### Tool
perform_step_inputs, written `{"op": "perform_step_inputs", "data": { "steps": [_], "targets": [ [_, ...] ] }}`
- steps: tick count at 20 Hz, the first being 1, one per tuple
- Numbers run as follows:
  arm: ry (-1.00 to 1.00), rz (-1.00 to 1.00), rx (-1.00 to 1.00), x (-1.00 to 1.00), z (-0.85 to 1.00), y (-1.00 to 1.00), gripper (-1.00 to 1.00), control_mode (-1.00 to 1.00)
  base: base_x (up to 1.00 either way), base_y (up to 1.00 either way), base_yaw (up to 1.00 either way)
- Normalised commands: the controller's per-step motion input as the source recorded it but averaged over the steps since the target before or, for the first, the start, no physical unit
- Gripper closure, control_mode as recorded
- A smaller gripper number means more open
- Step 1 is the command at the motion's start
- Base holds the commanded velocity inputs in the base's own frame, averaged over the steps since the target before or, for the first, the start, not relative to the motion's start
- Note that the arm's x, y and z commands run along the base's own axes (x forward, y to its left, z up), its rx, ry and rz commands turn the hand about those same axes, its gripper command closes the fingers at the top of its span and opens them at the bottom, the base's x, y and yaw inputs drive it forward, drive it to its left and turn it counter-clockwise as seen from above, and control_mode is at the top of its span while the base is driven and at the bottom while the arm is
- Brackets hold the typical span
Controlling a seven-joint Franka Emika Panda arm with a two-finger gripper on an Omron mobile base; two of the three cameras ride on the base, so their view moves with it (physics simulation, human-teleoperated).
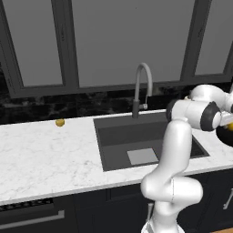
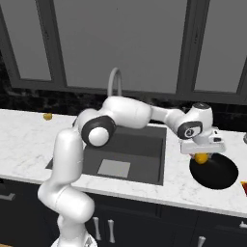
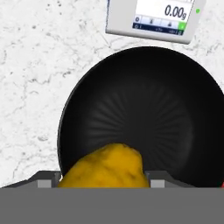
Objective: Pick the lemon from the sink and place it in the bowl. Then pick the bowl and place it in the microwave. Then close the microwave door and press the start button.
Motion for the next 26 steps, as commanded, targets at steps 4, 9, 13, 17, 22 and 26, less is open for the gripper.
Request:
{"op": "perform_step_inputs", "data": {
  "steps": [4,9,13,17,22,26],
  "targets": [
    [0.00,0.00,0.00,0.17,-0.34,-0.30,1.00,-1.00,0.00,0.00,0.00],
    [0.00,0.00,0.00,0.20,-0.47,-0.17,1.00,-1.00,0.00,0.00,0.00],
    [0.00,0.00,0.00,0.15,-0.46,-0.29,1.00,-1.00,0.00,0.00,0.00],
    [0.00,0.00,0.01,0.16,-0.38,-0.33,1.00,-1.00,0.00,0.00,0.00],
    [0.00,0.00,0.00,0.12,-0.32,-0.07,-1.00,-1.00,0.00,0.00,0.00],
    [-0.09,0.00,0.00,-0.09,0.05,0.03,-1.00,-1.00,0.00,0.00,0.00]
  ]
}}
